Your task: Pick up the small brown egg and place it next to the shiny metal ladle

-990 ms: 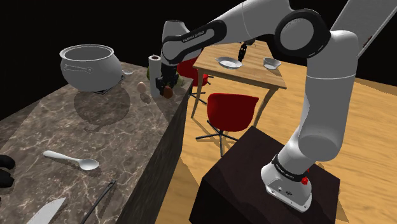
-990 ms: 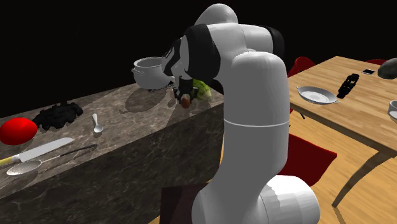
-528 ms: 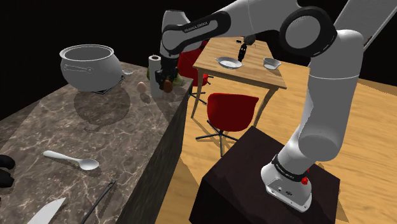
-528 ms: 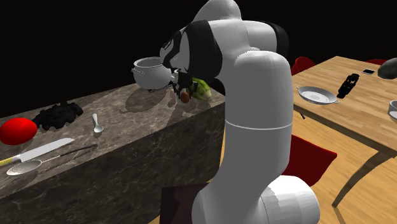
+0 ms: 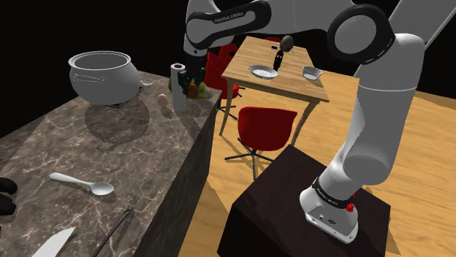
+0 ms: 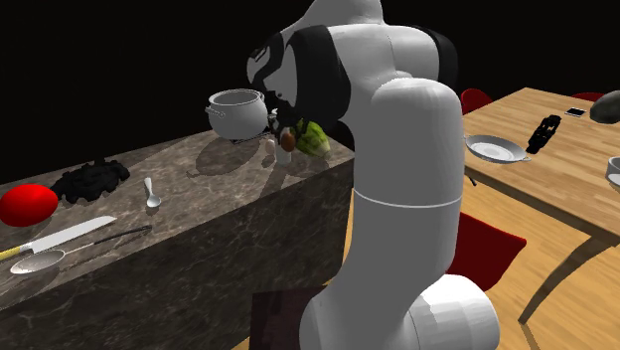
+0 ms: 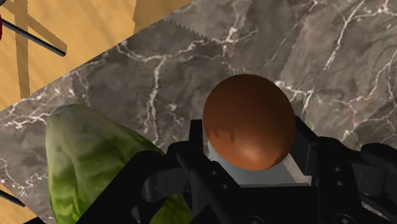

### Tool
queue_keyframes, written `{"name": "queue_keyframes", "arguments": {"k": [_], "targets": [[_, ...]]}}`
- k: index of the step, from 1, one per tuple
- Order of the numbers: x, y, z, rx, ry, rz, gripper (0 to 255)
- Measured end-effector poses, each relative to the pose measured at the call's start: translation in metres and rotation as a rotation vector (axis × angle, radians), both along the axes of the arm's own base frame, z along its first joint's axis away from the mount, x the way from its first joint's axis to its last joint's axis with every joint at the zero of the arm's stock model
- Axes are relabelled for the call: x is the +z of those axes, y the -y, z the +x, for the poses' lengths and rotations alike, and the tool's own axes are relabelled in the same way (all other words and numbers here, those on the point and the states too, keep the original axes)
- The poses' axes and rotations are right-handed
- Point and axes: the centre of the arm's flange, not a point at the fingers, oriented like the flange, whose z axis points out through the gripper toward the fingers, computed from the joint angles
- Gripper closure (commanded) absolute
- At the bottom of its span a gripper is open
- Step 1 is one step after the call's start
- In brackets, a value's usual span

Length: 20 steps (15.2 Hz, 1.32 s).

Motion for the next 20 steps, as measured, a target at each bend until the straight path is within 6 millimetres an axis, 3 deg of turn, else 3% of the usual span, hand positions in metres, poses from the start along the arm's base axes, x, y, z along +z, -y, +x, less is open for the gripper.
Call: {"name": "queue_keyframes", "arguments": {"k": [10, 20], "targets": [[0.05, -0.003, -0.002, 0.0, 0.0, 0.0, 255], [0.053, -0.12, -0.055, 0.002, 0.0, 0.0, 255]]}}
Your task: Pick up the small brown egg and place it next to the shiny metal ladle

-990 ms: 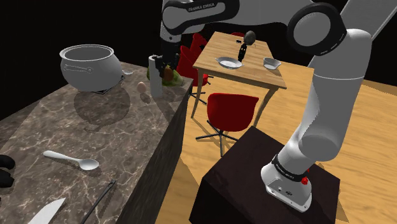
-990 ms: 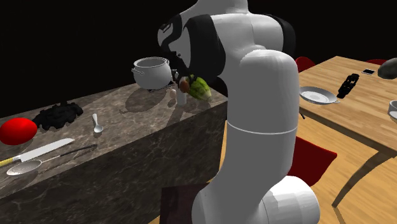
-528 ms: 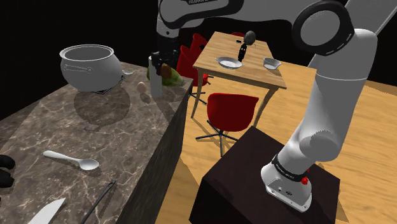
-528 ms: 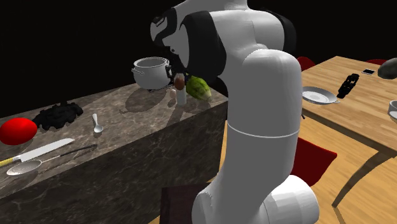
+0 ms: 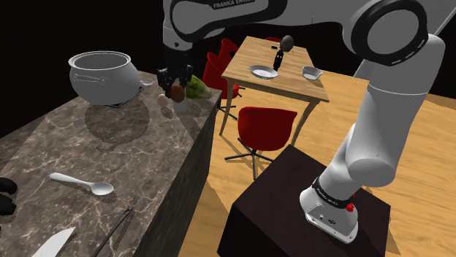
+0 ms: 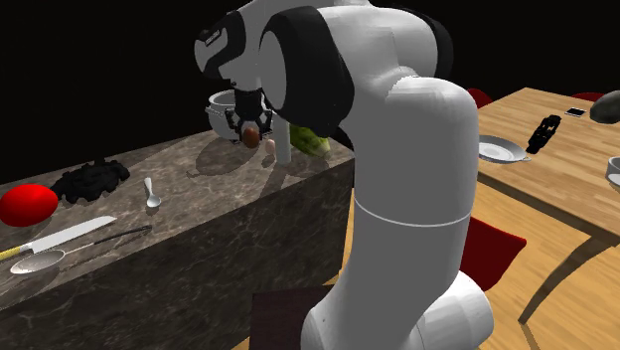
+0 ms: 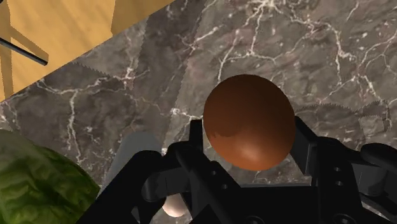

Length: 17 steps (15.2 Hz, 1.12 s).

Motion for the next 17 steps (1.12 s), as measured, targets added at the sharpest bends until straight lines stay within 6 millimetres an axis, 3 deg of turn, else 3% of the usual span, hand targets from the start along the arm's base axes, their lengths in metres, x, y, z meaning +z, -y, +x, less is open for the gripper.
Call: {"name": "queue_keyframes", "arguments": {"k": [17], "targets": [[-0.003, -0.198, -0.092, 0.0, 0.0, 0.0, 255]]}}
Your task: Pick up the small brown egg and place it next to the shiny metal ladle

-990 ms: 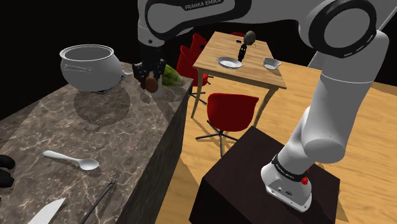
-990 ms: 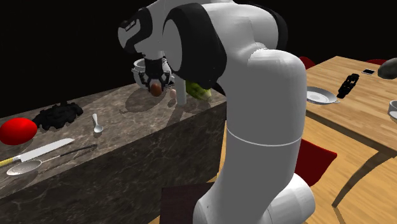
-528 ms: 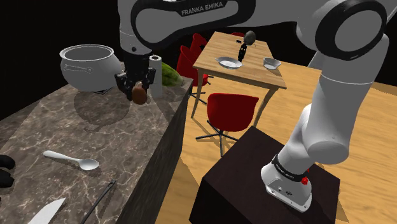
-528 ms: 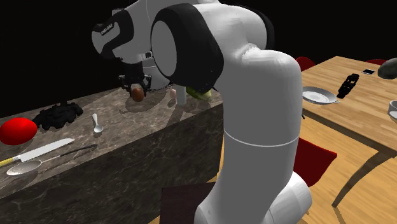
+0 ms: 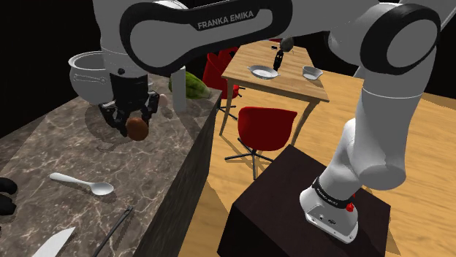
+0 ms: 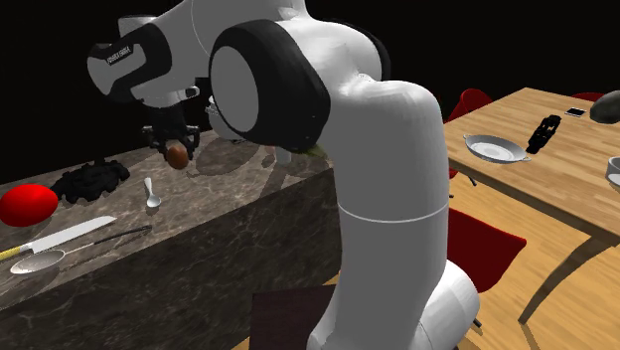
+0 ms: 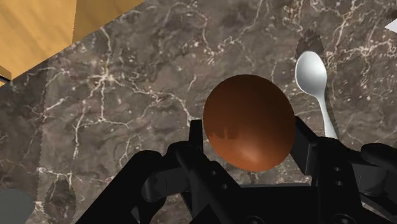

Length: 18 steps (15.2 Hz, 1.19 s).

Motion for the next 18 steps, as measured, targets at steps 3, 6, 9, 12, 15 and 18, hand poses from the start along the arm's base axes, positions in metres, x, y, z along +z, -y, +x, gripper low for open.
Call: {"name": "queue_keyframes", "arguments": {"k": [3, 6, 9, 12, 15, 18], "targets": [[0.003, -0.04, -0.018, 0.001, 0.0, 0.0, 255], [0.0, -0.069, -0.03, 0.0, 0.0, 0.0, 255], [-0.013, -0.073, -0.036, -0.001, 0.0, 0.0, 255], [-0.029, -0.074, -0.037, -0.001, 0.0, -0.001, 255], [-0.044, -0.074, -0.035, -0.001, 0.0, 0.0, 255], [-0.06, -0.075, -0.035, -0.001, 0.0, 0.0, 255]]}}
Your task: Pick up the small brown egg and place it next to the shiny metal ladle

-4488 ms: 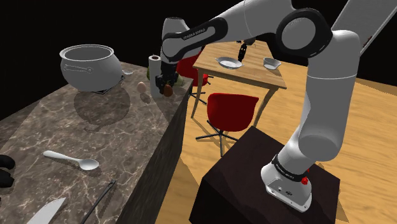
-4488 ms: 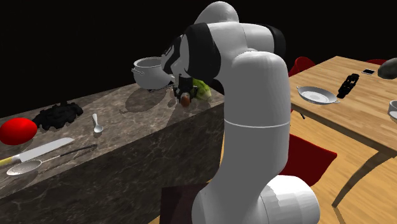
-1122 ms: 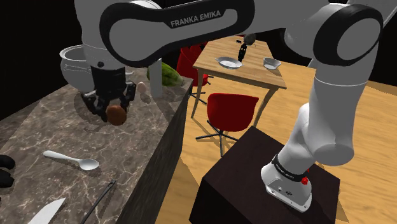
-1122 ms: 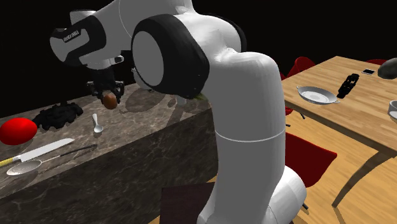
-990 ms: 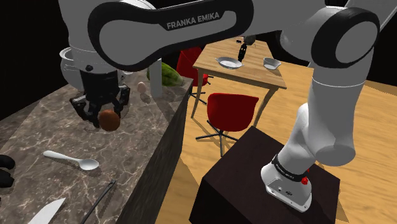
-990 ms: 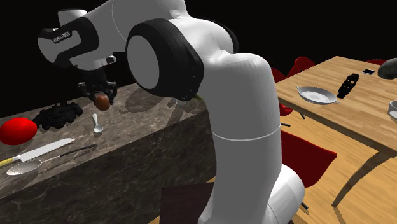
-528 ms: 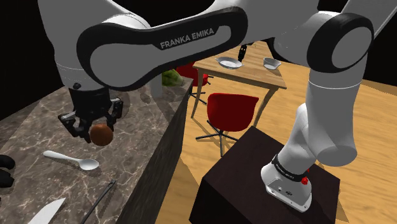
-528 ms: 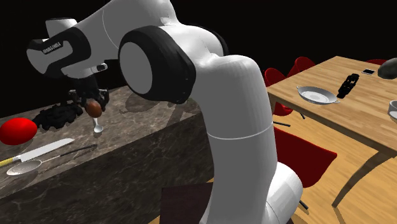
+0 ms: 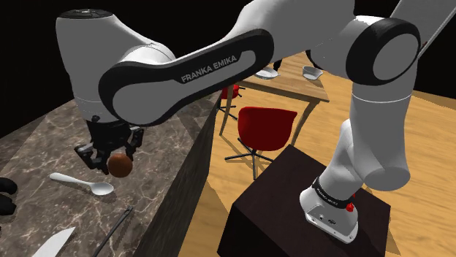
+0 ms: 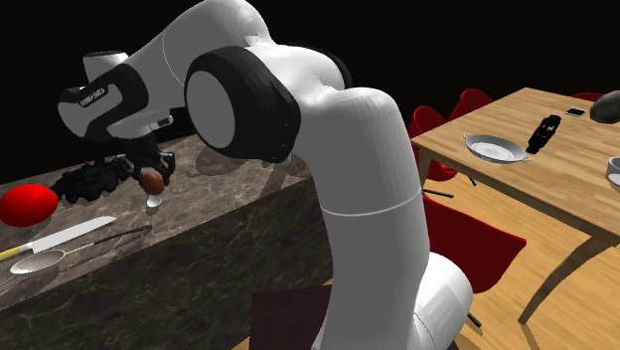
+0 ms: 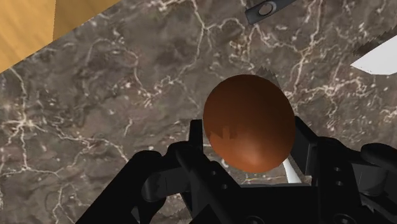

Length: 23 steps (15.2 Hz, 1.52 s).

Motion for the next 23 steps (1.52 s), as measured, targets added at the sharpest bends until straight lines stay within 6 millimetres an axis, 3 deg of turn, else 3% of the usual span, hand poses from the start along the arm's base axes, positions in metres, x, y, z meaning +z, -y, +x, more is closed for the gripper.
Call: {"name": "queue_keyframes", "arguments": {"k": [11, 18, 19, 23], "targets": [[-0.061, 0.001, 0.0, 0.0, 0.0, 0.0, 255], [-0.067, 0.001, 0.0, 0.0, 0.0, 0.0, 255], [-0.067, 0.001, 0.0, 0.0, 0.0, 0.0, 0], [-0.067, 0.001, 0.0, 0.0, 0.0, 0.0, 0]]}}
